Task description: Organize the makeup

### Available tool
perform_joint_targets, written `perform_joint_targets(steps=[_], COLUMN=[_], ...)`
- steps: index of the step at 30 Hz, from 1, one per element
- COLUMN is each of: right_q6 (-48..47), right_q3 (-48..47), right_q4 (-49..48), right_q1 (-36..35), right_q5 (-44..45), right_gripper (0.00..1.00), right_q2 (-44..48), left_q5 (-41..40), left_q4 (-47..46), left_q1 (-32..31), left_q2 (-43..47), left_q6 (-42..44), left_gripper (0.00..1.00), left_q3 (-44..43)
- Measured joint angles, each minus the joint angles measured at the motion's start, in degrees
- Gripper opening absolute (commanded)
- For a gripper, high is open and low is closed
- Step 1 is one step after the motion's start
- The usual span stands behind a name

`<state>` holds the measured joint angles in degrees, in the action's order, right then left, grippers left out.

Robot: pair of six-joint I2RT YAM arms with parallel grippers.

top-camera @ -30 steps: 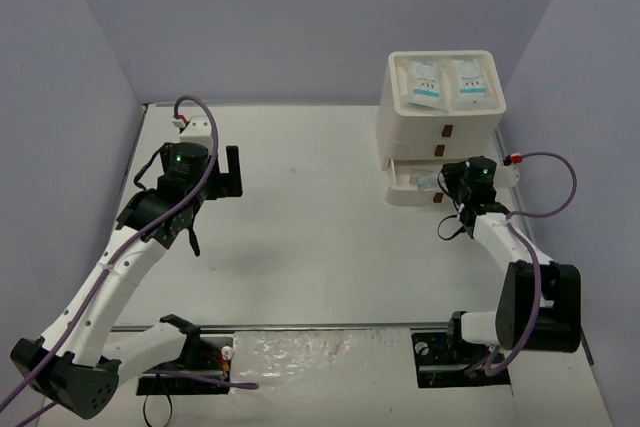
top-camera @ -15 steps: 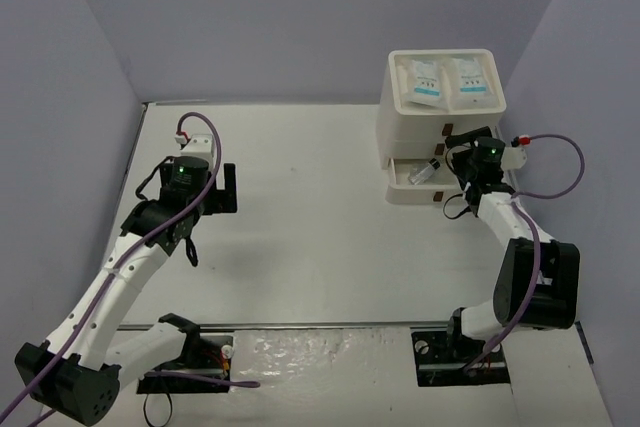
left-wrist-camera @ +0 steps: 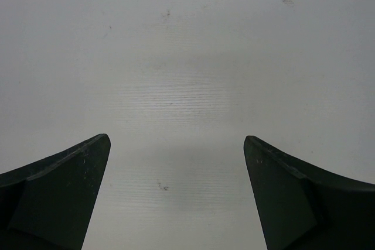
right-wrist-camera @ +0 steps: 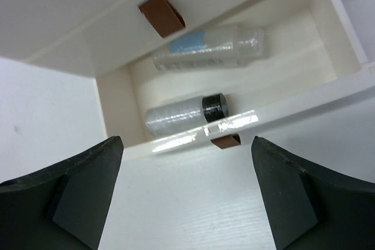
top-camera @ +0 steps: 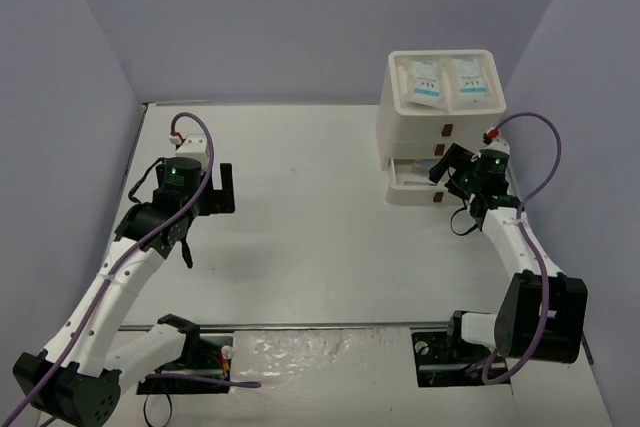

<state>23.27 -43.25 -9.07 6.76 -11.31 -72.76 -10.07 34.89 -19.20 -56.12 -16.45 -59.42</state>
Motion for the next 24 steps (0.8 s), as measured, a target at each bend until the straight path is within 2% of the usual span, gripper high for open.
perform_joint_targets(steps=[12, 14, 22, 24], right_q6=[-9.83, -10.16, -11.72, -11.97], right_q3=[1.58, 1.58, 1.58, 1.58], right_q4=[1.14, 0.63, -1.47, -1.98], right_q1=[0.00, 0.00, 0.00, 0.01], right_q5=[-1.42, -1.42, -1.62, -1.66], right_gripper=[0.67, 0.59, 0.35, 0.26], right_q2=[-8.55, -9.50, -13.64, -14.08], left_q5=[0.37, 0.37, 0.20, 0.14], left_q4=[-0.20, -0.28, -0.44, -0.44], left_q1=[0.11, 0.11, 0.22, 0.22], left_q2=[0.70, 0.74, 0.74, 0.74], left_q6=[0.49, 0.65, 0.85, 0.85], left_gripper=[0.97, 0.97, 0.97, 0.97], left_q3=[0.20, 0.20, 0.22, 0.22])
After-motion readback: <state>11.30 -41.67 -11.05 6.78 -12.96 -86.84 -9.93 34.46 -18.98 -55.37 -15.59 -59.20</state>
